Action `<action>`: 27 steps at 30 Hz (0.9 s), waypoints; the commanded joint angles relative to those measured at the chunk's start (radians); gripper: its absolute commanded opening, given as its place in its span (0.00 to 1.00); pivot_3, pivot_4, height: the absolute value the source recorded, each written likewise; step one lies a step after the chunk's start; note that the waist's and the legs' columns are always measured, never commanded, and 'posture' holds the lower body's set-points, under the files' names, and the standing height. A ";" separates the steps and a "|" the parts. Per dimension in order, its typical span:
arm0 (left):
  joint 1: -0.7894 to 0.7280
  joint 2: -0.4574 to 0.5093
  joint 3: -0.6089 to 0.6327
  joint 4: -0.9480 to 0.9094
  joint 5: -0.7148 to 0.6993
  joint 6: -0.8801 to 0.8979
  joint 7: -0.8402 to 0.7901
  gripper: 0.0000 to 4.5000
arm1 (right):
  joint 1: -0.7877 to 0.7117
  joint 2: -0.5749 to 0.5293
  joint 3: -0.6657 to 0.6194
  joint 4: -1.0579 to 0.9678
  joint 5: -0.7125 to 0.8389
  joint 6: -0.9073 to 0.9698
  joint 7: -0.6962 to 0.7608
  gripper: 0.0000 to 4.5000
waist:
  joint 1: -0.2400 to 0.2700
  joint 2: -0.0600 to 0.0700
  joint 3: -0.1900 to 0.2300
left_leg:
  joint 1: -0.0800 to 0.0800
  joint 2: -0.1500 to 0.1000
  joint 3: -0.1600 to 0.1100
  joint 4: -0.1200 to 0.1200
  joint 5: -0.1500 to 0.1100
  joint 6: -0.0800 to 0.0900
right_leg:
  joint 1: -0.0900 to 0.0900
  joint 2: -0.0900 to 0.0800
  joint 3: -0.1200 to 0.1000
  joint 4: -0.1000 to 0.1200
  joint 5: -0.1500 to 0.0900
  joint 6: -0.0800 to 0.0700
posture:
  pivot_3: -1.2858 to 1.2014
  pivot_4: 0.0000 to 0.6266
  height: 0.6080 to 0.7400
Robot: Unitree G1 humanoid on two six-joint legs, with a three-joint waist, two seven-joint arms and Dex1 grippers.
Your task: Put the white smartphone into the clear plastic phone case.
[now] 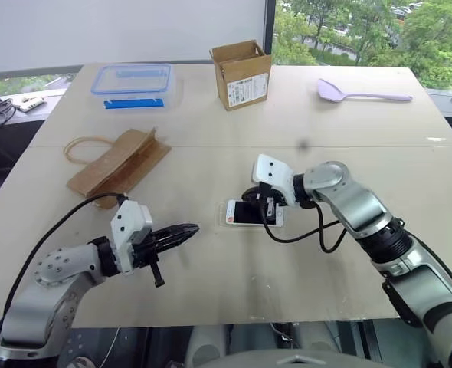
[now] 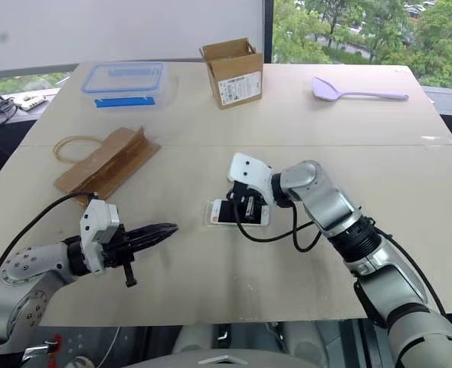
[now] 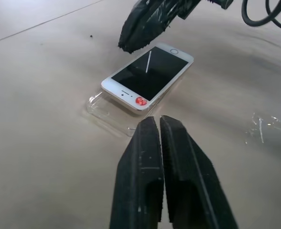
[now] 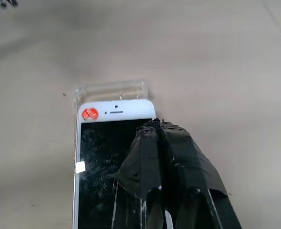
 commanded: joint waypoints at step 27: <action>-0.002 -0.003 -0.019 -0.018 0.005 -0.006 0.025 0.00 | 0.079 0.004 0.137 0.087 -0.111 -0.114 0.046 0.00 | 0.000 0.000 -0.005 | 0.004 0.000 0.000 0.000 0.000 0.000 | 0.003 0.000 0.000 0.000 0.000 0.000 | 0.52 0.24 1.00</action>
